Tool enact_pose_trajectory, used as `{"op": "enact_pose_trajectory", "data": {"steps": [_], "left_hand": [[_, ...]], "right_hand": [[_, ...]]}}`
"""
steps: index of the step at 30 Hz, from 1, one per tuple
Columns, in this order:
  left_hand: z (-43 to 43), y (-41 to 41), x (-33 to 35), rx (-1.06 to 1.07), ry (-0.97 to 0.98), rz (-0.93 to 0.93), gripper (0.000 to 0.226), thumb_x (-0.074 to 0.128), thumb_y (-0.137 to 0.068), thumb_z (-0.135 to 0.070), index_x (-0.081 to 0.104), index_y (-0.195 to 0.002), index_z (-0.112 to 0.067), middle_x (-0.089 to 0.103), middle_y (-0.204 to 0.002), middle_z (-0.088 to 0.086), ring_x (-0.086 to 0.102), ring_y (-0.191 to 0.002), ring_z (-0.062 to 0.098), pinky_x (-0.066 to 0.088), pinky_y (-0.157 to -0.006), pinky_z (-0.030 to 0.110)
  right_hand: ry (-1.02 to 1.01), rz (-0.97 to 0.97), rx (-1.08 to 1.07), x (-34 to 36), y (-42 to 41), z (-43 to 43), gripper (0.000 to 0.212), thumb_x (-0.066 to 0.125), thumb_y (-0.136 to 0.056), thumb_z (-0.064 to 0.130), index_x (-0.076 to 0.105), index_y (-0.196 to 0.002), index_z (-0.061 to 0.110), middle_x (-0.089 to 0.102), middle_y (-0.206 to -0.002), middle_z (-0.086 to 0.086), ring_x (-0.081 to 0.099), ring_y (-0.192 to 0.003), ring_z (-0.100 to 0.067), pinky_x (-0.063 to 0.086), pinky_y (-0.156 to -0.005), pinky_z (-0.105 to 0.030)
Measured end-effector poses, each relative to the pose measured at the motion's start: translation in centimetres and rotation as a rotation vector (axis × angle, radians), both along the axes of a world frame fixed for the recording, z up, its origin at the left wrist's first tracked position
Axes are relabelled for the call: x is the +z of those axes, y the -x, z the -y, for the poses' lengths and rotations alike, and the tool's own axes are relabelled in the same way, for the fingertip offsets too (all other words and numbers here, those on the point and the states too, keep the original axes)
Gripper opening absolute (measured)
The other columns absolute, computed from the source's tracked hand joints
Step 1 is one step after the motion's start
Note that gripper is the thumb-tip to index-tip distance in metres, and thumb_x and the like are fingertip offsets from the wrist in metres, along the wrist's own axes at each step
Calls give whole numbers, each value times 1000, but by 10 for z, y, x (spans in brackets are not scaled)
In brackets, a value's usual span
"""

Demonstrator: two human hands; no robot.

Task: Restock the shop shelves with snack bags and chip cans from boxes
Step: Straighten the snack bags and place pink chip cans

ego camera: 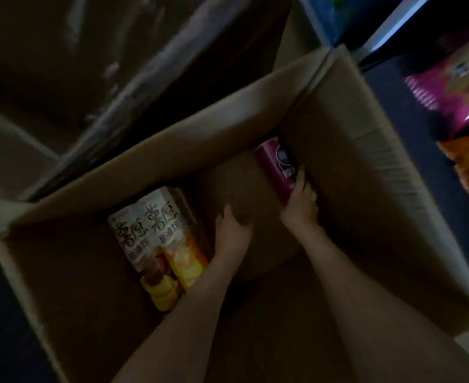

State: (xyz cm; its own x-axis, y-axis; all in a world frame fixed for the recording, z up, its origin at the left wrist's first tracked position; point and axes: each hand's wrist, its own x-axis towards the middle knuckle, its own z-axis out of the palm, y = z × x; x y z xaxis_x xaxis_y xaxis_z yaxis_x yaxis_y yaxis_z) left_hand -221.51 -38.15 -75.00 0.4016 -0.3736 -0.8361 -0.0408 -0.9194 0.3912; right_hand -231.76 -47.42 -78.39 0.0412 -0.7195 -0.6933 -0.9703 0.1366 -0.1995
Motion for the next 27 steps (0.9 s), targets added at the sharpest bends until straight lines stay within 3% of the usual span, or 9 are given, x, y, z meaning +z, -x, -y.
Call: {"op": "enact_pose_trajectory", "data": {"steps": [5,13,17,22,25,27], "left_hand": [[-9,4,-25,24,25,-12,74,60,-93,-19,19,-154,-29,31,-149,14,40,-134,33,38,-107,34],[-12,-3,-7,-14,21,5,74,59,-93,-15,19,-154,-28,31,-150,14,40,-134,33,40,-105,35],[-6,-5,53,39,35,-35,71,59,-93,-14,24,-153,-30,39,-148,10,45,-130,27,43,-100,32],[10,-6,181,225,139,-264,75,68,-90,-26,24,-151,-34,58,-126,4,56,-117,20,47,-98,36],[18,-8,273,243,286,-380,83,69,-89,-16,18,-148,-43,62,-115,-5,60,-110,8,50,-90,27],[21,-7,333,213,402,-453,85,68,-88,-4,18,-142,-46,61,-121,-5,60,-104,-1,53,-88,24]], "right_hand": [[56,-110,92,-32,4,-3,96,70,-84,26,4,-153,17,22,-148,-14,24,-135,-31,25,-110,-43],[-35,-13,-63,-21,-2,-12,87,72,-83,26,16,-149,14,31,-145,-18,35,-132,-38,38,-103,-55],[-23,74,-108,57,-6,-19,89,73,-80,27,19,-149,15,35,-142,-17,38,-129,-38,40,-102,-52],[-34,235,-196,210,-8,-32,92,75,-78,36,19,-149,21,37,-140,-12,45,-125,-33,47,-95,-47],[-16,346,-261,310,-5,-39,88,74,-77,38,23,-148,23,40,-138,-10,49,-121,-31,50,-92,-49],[21,395,-278,373,-1,-42,88,75,-77,38,25,-147,22,43,-138,-9,47,-125,-29,47,-96,-48]]}}
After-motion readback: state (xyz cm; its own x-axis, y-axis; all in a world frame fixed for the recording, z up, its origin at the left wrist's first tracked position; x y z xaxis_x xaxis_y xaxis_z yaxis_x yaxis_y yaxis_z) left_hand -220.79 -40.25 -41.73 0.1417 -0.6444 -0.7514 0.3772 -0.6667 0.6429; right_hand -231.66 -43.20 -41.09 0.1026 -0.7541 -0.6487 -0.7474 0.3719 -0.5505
